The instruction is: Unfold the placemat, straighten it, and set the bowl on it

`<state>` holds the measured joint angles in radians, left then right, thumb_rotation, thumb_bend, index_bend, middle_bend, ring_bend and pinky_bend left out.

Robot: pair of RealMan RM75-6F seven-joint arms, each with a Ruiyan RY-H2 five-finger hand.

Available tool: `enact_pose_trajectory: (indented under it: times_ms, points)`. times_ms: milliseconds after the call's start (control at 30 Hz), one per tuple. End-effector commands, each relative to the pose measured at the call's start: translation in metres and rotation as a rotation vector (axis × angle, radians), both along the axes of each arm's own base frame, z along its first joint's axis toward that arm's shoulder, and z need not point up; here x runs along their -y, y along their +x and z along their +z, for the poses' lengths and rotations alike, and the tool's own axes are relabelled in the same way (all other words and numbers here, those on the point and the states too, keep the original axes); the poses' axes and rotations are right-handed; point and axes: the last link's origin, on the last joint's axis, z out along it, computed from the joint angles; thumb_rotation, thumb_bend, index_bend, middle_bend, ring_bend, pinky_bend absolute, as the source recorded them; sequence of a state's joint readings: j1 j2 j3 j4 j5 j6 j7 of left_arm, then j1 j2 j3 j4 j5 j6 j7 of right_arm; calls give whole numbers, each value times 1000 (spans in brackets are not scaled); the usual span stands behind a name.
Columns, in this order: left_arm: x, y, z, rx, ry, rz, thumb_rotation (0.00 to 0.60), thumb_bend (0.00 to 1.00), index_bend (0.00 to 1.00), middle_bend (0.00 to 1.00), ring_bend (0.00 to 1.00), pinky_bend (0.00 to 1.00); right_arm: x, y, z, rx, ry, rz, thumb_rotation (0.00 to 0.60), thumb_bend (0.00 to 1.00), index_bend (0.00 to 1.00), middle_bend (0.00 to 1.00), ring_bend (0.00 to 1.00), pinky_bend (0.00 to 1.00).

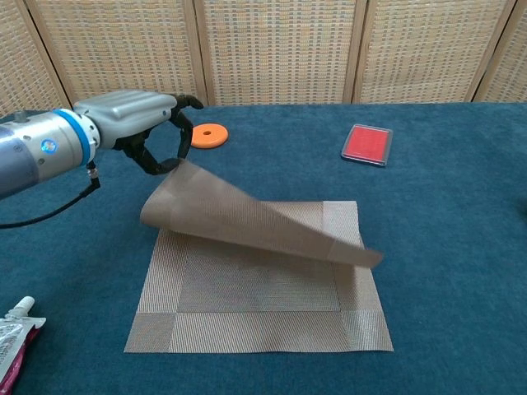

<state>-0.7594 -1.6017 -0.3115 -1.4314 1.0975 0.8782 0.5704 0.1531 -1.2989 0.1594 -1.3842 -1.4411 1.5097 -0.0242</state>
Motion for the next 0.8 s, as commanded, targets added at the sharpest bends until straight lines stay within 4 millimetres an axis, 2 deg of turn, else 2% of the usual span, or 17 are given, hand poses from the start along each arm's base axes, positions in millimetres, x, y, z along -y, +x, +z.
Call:
enact_pose_trajectory:
  times_ms: [33, 167, 400, 700, 800]
  points:
    - [-18, 9, 0, 17, 7, 13, 600, 509, 569, 0, 0, 0, 0, -1, 0, -2, -3, -3, 600, 260, 350, 0, 0, 0]
    - [-33, 14, 4, 24, 29, 20, 600, 509, 568, 0, 0, 0, 1, -2, 1, -7, -8, -9, 600, 259, 350, 0, 0, 0]
    - [-88, 22, 19, 25, 111, 82, 600, 510, 564, 0, 0, 0, 4, -6, 1, -20, -16, -29, 600, 259, 350, 0, 0, 0]
    - [-111, 13, 18, -1, 147, 131, 600, 507, 555, 0, 0, 0, 6, -8, 1, -26, -20, -36, 600, 259, 350, 0, 0, 0]
    - [-119, 8, 17, -3, 158, 158, 600, 455, 482, 0, 0, 0, 7, -10, -1, -32, -15, -47, 600, 259, 350, 0, 0, 0]
